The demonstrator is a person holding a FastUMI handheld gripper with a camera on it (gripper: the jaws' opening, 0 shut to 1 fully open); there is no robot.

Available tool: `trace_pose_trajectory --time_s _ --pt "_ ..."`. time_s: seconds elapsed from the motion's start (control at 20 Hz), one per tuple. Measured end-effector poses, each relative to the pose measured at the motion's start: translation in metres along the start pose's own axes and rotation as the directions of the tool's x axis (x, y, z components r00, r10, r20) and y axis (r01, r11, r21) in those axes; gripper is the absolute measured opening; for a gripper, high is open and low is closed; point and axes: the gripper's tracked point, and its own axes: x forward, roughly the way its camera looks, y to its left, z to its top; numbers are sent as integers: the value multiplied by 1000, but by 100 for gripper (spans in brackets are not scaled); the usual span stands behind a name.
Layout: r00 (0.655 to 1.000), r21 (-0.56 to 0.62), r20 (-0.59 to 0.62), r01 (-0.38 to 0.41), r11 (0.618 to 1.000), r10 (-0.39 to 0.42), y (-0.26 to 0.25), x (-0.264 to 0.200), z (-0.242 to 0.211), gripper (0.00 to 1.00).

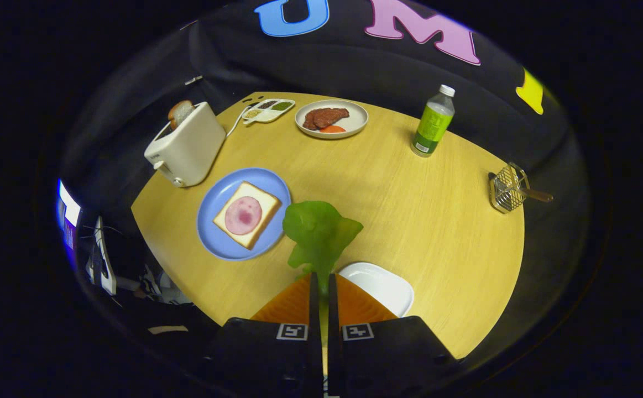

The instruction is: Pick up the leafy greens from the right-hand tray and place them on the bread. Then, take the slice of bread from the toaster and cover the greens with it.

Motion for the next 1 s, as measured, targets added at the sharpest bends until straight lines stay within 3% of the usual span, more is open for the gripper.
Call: trace_pose_trajectory --time_s 0.5,1.0 --pt "995 -78 2 -98 992 98 95 41 58 8" --pt "992 -93 -9 -130 987 130 122 64 84 8"
